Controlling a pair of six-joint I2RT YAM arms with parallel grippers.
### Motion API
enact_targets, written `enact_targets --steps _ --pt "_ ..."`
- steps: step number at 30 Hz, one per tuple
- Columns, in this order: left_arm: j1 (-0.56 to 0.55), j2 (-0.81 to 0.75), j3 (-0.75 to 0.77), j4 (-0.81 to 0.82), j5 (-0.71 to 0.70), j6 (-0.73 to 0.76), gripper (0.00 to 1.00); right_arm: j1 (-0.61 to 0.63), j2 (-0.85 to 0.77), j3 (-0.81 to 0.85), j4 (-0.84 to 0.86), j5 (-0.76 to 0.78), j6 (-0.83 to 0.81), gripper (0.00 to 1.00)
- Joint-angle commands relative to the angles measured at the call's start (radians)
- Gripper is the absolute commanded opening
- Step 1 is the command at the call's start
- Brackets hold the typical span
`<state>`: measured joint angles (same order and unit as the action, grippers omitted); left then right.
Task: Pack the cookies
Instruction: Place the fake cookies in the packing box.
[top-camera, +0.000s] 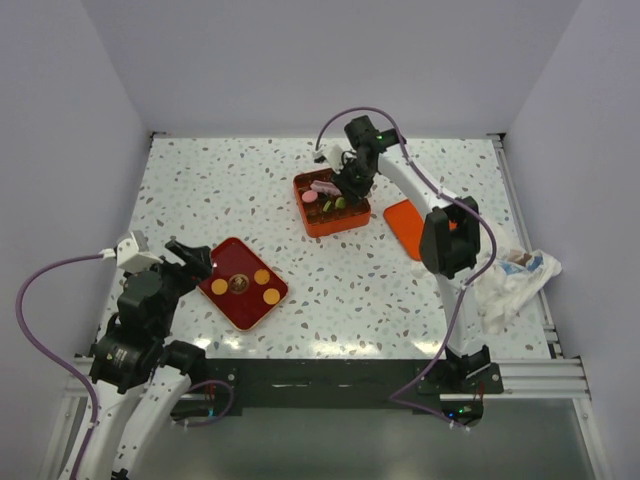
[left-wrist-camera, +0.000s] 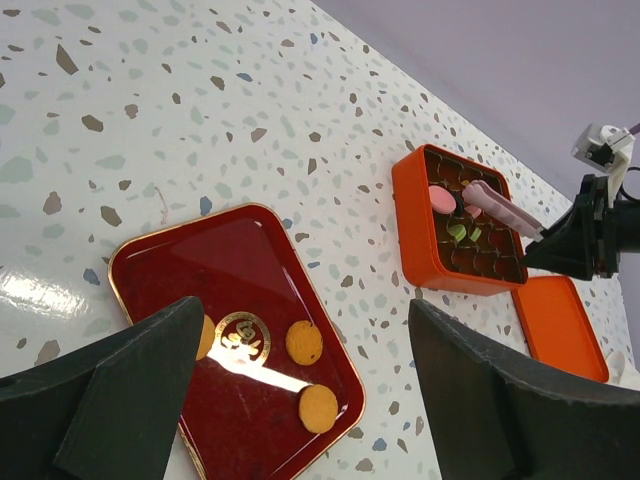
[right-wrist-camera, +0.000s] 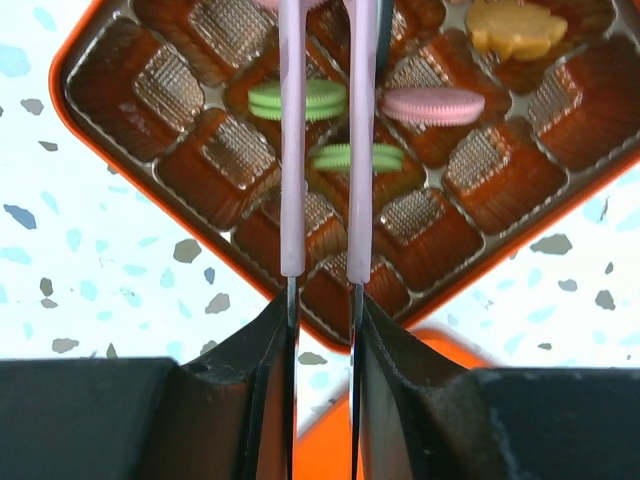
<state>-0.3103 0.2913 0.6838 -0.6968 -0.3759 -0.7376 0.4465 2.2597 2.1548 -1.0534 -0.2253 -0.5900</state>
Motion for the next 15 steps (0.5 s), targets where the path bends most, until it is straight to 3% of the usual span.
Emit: enact_targets --steps 1,15 --pt "-0.004 0.011 0.002 0.048 -0.003 0.020 0.89 -0.020 -0.100 -0.044 0.004 -0.023 0.010 0.17" --pt "-0.004 0.000 0.003 0.036 -0.008 0.017 0.89 -0.023 -0.054 -0.036 -0.023 -0.042 -0.002 0.13"
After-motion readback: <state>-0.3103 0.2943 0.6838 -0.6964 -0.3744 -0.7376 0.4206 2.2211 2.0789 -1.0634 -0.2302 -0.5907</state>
